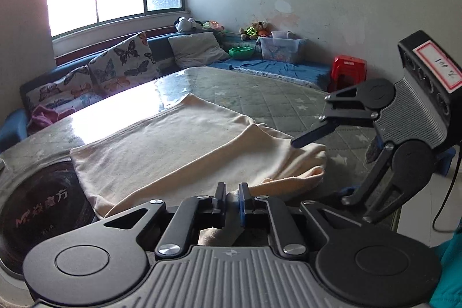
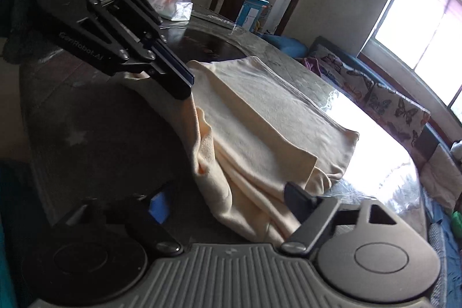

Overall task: Fold clothes
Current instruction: 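Grasp the hem with the left gripper while the right gripper grasps the hem, then lift the hem with both grippers and fold it over the sweatshirt body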

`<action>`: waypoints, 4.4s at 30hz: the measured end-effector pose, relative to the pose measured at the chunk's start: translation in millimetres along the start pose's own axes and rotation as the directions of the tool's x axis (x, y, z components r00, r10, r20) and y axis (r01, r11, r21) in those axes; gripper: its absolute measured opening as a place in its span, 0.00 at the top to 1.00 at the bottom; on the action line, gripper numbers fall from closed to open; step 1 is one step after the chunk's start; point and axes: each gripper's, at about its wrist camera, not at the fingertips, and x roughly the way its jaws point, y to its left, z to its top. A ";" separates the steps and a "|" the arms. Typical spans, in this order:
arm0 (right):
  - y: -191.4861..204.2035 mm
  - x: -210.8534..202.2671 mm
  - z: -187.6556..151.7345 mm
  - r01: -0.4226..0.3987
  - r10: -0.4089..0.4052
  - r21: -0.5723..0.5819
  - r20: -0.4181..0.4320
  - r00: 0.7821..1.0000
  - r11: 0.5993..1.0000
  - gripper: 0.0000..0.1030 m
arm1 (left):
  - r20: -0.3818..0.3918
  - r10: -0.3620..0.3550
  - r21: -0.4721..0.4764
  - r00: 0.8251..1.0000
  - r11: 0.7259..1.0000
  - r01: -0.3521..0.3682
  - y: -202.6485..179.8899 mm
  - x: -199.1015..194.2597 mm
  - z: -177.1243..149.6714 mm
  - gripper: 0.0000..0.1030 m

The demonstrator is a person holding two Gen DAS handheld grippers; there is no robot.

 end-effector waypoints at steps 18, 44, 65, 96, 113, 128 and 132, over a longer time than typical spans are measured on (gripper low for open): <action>-35.0 18.9 29.4 -0.104 0.104 0.170 0.010 0.995 0.980 0.86 | -0.035 0.111 0.160 0.993 0.982 -0.104 -8.7 -14.4 -39.8 0.55; 7.3 -87.1 40.1 -0.177 0.164 0.108 0.116 0.980 0.978 0.90 | 0.056 0.009 0.023 0.998 1.000 -0.010 -10.3 -120.2 -22.0 0.95; -104.5 61.7 108.9 -0.138 0.141 0.225 0.006 0.990 0.964 0.90 | -0.032 0.137 -0.172 0.990 0.975 -0.140 123.6 24.4 32.4 0.95; -127.6 64.7 19.5 0.101 -0.094 0.538 -0.040 0.995 0.837 0.72 | -0.103 0.155 -0.347 0.983 0.920 -0.181 114.4 51.5 37.2 0.82; -117.0 64.7 31.5 0.203 -0.211 0.477 -0.037 0.977 0.855 0.80 | -0.130 0.133 -0.383 0.983 0.907 -0.173 112.9 64.2 37.5 0.74; -109.8 114.3 62.3 0.111 -0.101 0.464 -0.047 0.994 0.879 0.74 | -0.149 0.134 -0.417 0.980 0.890 -0.185 119.2 92.4 45.0 0.69; -107.9 95.5 63.6 0.115 -0.121 0.440 -0.015 0.993 0.890 0.72 | -0.130 0.143 -0.412 0.981 0.892 -0.185 114.1 79.1 46.1 0.65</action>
